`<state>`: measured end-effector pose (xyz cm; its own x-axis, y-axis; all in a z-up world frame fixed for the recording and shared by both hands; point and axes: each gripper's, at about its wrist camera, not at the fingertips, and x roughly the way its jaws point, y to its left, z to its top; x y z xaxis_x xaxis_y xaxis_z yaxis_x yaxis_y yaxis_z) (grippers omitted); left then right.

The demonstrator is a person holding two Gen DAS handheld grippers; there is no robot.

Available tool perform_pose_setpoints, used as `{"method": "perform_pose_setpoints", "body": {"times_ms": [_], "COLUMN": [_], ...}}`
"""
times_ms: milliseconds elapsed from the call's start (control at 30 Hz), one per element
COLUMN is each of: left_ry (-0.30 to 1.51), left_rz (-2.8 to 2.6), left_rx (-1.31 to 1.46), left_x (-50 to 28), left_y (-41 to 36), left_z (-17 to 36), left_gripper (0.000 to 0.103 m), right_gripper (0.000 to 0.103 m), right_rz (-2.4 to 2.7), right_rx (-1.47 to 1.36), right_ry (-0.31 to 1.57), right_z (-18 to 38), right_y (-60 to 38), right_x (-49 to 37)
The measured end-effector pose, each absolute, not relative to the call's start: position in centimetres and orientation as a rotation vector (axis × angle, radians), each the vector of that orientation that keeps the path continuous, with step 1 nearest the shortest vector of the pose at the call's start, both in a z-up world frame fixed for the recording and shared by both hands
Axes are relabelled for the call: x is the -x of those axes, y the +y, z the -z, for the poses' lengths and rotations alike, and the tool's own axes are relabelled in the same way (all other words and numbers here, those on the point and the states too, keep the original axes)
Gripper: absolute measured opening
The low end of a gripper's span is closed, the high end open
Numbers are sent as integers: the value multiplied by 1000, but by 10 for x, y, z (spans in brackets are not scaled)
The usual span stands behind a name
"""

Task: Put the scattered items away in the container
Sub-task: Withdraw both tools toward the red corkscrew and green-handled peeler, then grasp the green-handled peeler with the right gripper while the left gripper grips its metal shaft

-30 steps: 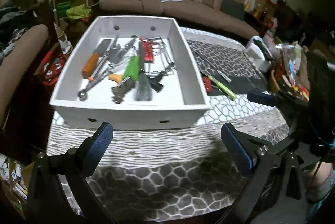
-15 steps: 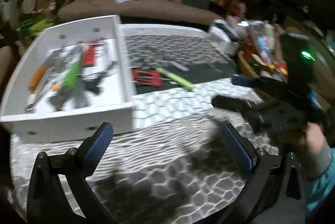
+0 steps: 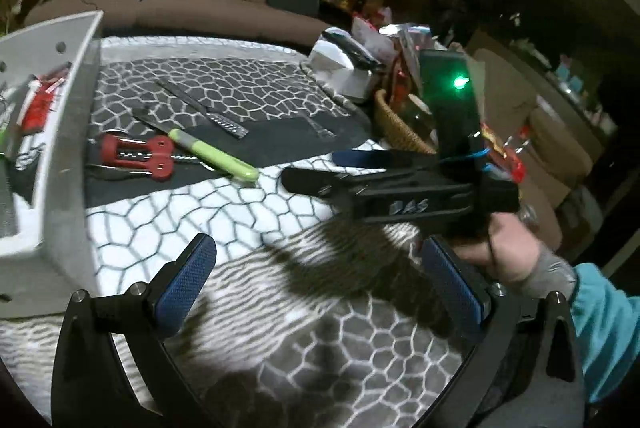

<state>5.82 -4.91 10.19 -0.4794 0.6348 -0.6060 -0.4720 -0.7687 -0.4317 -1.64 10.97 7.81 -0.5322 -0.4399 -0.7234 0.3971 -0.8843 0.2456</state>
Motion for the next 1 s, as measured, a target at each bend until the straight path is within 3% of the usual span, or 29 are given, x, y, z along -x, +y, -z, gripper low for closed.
{"method": "perform_pose_setpoints", "body": {"times_ms": [167, 400, 600, 633, 667, 767, 1000], "left_ry": [-316, -434, -497, -506, -515, -545, -761], "left_rz": [-2204, -2147, -2114, -2108, -2103, -2099, -2018], "left_rx": [1060, 1145, 1161, 1168, 1174, 1191, 1235], "left_x": [-33, -8, -2, -1, -1, 3, 13], "left_y": [-48, -56, -57, -57, -57, -58, -69], "left_z": [-87, -62, -57, -57, -56, -51, -34], "left_gripper": [103, 103, 103, 103, 103, 103, 103], "right_gripper": [94, 77, 44, 30, 24, 22, 21], "right_rz": [2327, 2247, 2232, 2245, 2252, 2224, 2193], "right_rx": [-1133, -1199, -1249, -1260, -1273, -1299, -1359], "right_ry": [22, 46, 78, 91, 89, -9, -2], "right_z": [-63, -35, -19, -20, -20, -22, -34], "right_y": [87, 64, 55, 56, 60, 75, 101], "right_x": [45, 82, 98, 99, 100, 96, 34]}}
